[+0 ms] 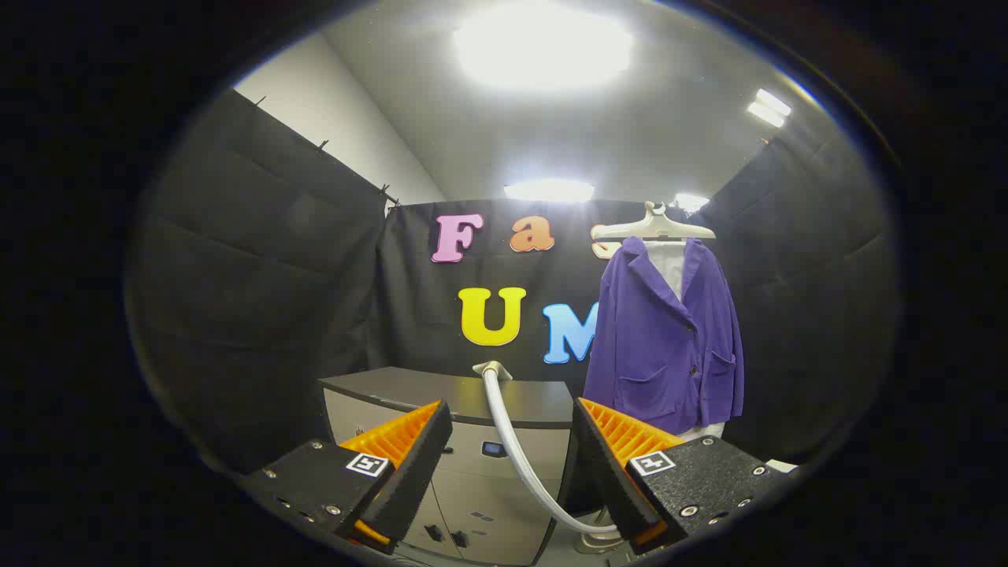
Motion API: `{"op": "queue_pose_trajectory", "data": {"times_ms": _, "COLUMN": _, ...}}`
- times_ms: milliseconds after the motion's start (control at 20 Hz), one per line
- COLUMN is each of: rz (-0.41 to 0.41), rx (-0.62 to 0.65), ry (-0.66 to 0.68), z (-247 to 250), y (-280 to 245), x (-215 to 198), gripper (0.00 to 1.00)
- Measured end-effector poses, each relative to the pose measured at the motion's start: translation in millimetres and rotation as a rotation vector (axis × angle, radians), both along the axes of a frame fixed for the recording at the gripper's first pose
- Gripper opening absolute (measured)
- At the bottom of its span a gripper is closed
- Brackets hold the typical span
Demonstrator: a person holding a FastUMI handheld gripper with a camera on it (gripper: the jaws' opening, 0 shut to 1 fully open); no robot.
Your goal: Iron the clothes twice with a garment steamer, once on the left side and once on the right side.
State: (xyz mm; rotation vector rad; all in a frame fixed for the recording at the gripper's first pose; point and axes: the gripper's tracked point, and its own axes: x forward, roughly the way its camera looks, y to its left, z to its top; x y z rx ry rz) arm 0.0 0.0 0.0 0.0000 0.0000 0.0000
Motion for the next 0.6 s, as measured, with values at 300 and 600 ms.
{"op": "queue_pose_trajectory", "data": {"times_ms": 300, "rz": 0.005, "rx": -0.002, "ry": -0.008, "z": 1.5, "y": 0.9, "x": -3.3, "gripper": 0.95}}
{"op": "queue_pose_trajectory", "data": {"times_ms": 600, "rz": 0.001, "rx": 0.004, "ry": -0.011, "z": 3.7, "y": -2.5, "x": -4.5, "gripper": 0.95}}
